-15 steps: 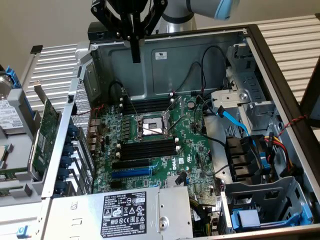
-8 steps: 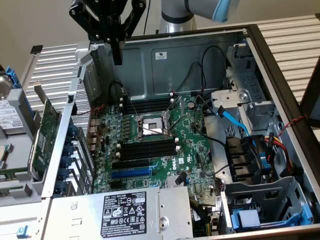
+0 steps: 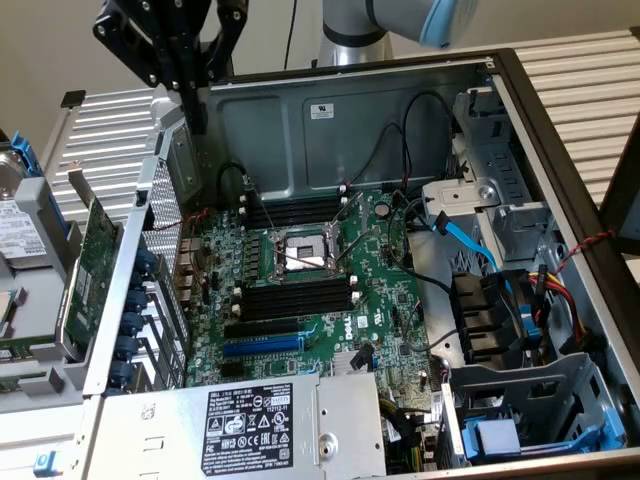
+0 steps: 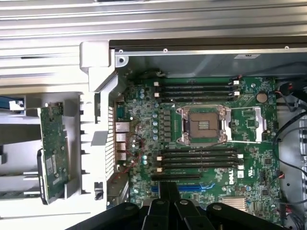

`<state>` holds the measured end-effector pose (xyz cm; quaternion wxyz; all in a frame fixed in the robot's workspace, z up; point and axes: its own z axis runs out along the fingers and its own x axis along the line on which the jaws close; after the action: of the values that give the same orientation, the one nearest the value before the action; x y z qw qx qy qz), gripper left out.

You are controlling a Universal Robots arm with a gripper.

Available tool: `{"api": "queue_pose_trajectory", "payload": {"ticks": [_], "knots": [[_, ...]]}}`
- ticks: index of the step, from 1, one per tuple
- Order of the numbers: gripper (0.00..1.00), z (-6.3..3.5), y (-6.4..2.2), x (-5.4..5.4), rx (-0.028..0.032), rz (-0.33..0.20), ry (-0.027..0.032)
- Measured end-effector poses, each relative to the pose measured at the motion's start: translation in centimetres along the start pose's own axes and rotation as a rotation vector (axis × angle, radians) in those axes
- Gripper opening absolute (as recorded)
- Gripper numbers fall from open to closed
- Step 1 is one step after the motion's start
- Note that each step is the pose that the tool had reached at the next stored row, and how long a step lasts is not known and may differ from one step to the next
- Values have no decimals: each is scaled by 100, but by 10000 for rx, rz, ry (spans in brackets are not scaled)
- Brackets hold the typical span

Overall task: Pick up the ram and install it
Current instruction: 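Reach for the ram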

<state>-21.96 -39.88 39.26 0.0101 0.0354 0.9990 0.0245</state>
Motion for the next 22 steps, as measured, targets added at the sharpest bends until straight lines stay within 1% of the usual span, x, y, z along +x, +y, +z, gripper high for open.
{"api": "queue_pose_trajectory", "payload": {"ticks": [14, 22], "knots": [[10, -12, -45, 639, -2, 0, 0], [10, -20, -70, 1002, -15, 1, 0]]}}
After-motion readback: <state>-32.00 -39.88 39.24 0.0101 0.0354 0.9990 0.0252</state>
